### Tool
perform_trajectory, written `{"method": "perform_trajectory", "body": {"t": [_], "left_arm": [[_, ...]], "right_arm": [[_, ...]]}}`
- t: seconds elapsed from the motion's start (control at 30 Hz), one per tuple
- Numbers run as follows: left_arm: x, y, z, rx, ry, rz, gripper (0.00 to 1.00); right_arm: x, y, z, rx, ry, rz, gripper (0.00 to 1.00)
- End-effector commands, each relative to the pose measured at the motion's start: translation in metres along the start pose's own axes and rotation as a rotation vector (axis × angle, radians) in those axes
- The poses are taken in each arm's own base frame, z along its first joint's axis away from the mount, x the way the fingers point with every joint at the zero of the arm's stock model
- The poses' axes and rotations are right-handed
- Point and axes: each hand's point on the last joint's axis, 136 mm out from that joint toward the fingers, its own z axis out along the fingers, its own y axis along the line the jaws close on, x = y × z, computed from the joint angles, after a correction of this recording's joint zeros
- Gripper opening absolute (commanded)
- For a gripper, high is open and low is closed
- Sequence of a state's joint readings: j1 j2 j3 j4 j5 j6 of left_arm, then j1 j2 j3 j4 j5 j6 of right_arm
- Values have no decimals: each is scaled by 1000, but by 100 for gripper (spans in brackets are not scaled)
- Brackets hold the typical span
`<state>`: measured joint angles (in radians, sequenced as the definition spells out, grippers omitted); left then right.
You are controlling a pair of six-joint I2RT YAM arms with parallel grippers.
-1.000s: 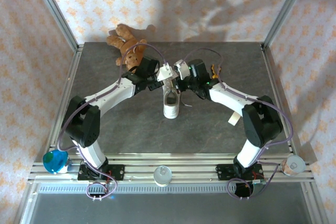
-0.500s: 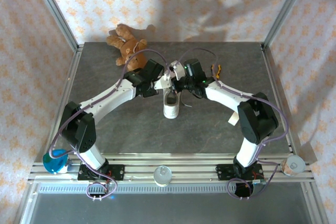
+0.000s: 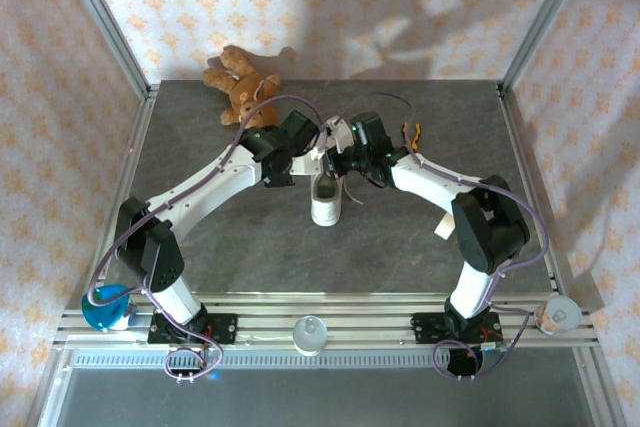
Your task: Tie the shoes
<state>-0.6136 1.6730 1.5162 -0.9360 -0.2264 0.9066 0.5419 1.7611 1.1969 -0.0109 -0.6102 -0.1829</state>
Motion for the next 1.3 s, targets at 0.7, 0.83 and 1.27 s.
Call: {"method": "perform_trajectory", "body": {"t": [0.7, 0.83, 1.27], "left_arm": [[-5, 5, -4, 255, -549, -583, 59], [11, -3, 25, 269, -508, -779, 56], [25, -12, 72, 288, -469, -1070, 55]], "right_arm": [[38, -54, -62, 254, 115, 176, 37], [84, -60, -70, 310, 302, 180, 43], [155, -56, -38, 311, 600, 168, 50]]}}
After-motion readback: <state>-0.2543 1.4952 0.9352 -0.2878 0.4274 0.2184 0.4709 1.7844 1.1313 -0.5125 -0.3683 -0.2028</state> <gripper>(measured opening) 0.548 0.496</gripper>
